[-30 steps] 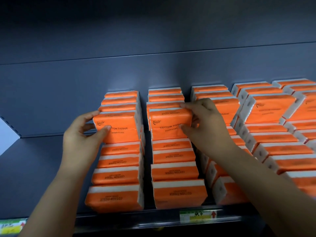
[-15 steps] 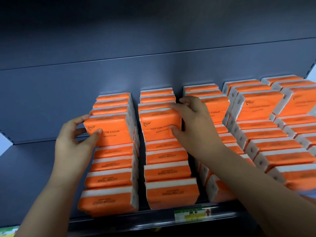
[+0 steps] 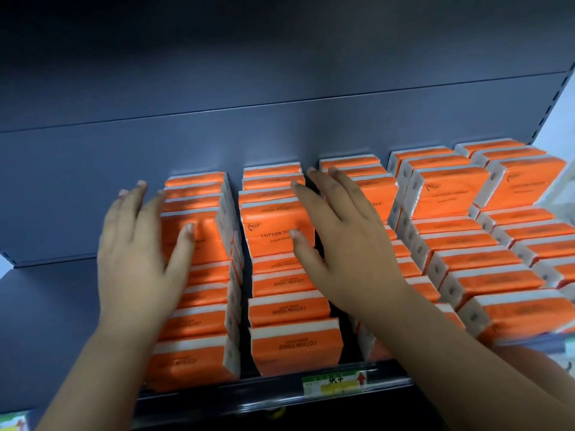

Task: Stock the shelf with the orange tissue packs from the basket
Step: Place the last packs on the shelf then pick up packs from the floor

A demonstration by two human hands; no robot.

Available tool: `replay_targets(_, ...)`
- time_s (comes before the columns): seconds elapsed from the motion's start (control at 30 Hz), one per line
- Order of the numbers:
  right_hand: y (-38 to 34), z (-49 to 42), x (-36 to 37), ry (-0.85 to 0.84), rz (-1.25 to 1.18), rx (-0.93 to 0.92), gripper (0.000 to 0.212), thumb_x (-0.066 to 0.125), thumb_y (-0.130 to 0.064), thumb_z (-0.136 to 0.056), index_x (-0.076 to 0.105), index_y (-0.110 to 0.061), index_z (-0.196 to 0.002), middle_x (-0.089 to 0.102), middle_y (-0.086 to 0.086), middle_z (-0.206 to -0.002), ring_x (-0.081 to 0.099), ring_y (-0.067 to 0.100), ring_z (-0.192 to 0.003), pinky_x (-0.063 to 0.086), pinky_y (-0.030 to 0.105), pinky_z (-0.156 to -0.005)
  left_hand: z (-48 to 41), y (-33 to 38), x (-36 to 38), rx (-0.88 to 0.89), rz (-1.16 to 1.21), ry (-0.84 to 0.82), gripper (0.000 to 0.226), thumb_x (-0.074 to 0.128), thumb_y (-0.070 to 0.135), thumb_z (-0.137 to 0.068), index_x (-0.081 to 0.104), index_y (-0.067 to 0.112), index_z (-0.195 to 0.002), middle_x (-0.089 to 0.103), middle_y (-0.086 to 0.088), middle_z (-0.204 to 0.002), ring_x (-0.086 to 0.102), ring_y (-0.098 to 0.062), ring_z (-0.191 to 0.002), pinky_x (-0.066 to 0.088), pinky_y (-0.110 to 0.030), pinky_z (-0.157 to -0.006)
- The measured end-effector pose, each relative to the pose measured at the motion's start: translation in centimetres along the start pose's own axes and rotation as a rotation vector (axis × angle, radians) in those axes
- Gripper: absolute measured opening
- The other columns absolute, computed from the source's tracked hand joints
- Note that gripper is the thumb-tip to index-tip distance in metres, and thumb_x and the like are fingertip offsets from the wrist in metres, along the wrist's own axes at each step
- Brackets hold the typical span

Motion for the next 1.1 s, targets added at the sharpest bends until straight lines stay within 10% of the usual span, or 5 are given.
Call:
replay_targets(0.57,10.8,14.8,-17.1,0.237,0.085,0.514,0.063,0.046,-0.046,-0.102,0.044,-0.012,-0.154,0.042,0.011,-0.16,0.029,0.034,-0.153,0.023,0.049,-0.125,7.3,32.8,3.7,0.54,0.147,-0.073,0.063,0.045,0.05,-0.102,0.05,0.011,-0.152,0.031,-0.012,-0.168,0.021,-0.034,-0.158,0.021,-0.052,-0.127)
replay_targets(1.1,14.4,61.5,-38.4,0.275,0.648,1.493,0.069,0.028,-0.052,-0.102,0.038,-0.01,-0.156,0.039,0.011,-0.162,0.026,0.033,-0.155,0.023,0.046,-0.126,43.3,70.8,2.1,1.223,0.674,-0.676,0.058,0.044,0.048,-0.105,0.043,0.019,-0.155,0.022,-0.005,-0.172,0.017,-0.03,-0.158,0.022,-0.053,-0.126)
Point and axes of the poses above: each hand's wrist, its own z-axis away from the middle knuckle, its own x-axis out of the palm, y = z × x, the point moved 9 cm from there along -z, towards the middle knuckle
